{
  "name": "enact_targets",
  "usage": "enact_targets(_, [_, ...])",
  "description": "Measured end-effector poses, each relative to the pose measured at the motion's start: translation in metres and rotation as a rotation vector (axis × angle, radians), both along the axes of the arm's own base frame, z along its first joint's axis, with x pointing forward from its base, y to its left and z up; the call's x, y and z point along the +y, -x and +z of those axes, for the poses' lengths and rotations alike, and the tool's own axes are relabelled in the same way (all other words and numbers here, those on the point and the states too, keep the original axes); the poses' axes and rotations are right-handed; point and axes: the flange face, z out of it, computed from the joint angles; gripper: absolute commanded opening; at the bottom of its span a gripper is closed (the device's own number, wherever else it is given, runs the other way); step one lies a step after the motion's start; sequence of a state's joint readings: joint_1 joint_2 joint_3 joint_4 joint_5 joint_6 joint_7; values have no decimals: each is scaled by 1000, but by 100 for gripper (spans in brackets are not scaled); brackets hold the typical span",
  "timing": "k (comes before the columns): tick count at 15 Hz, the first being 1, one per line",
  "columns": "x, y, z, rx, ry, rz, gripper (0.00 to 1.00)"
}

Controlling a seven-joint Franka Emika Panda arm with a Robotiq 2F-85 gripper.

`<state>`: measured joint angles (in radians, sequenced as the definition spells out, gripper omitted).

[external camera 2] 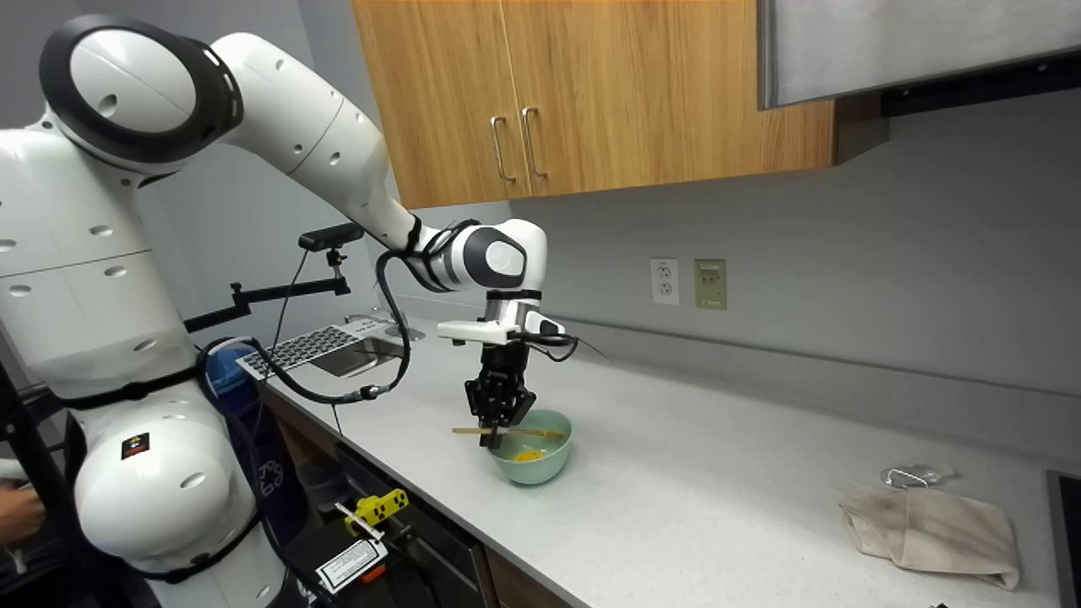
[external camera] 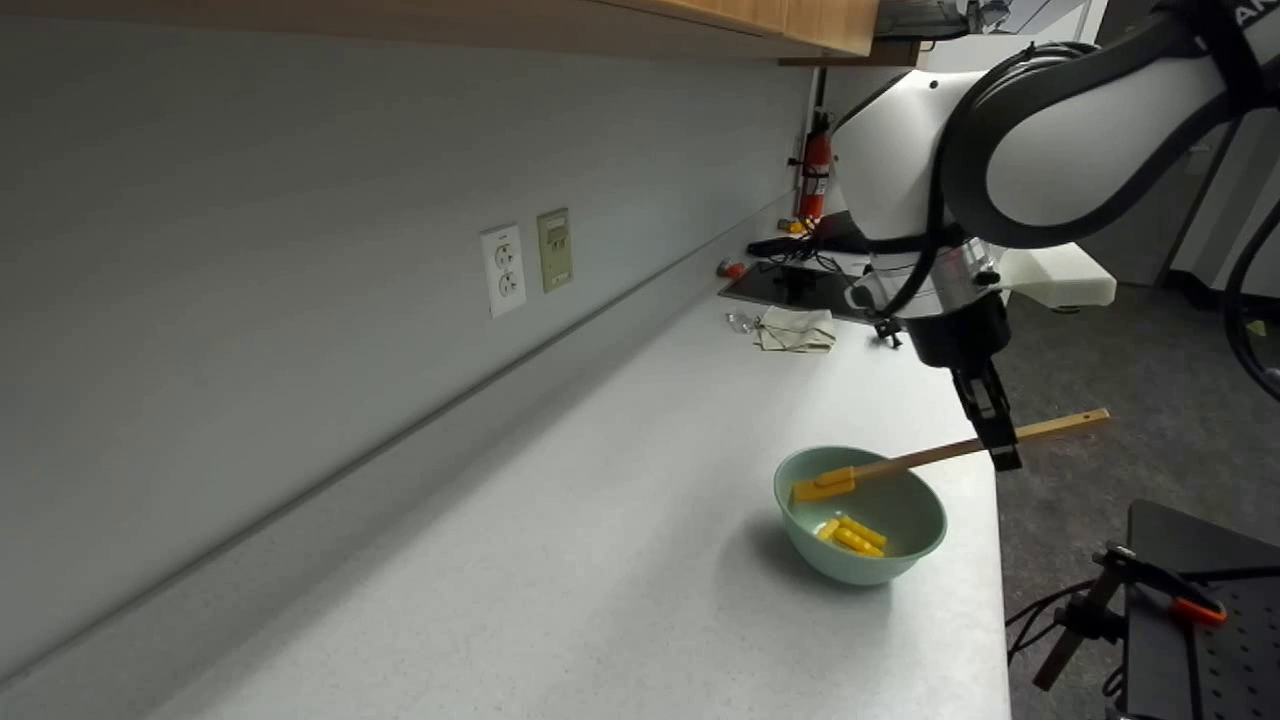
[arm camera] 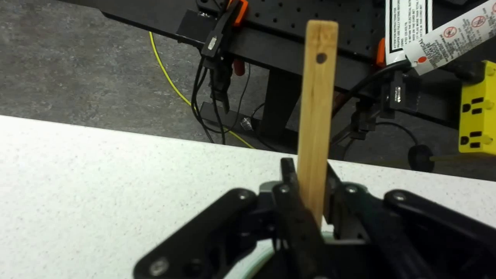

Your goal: Use the wooden spoon to mix in the bowl

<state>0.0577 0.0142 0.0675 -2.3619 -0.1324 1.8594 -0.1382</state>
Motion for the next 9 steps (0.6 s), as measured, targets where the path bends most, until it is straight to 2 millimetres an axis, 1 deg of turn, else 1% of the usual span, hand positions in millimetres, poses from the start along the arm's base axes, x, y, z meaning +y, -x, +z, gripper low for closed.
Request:
enact_targets(5, [7,16,-21,37,70,27,4])
enact_targets(9, [15,25,-35,79,76,47,4])
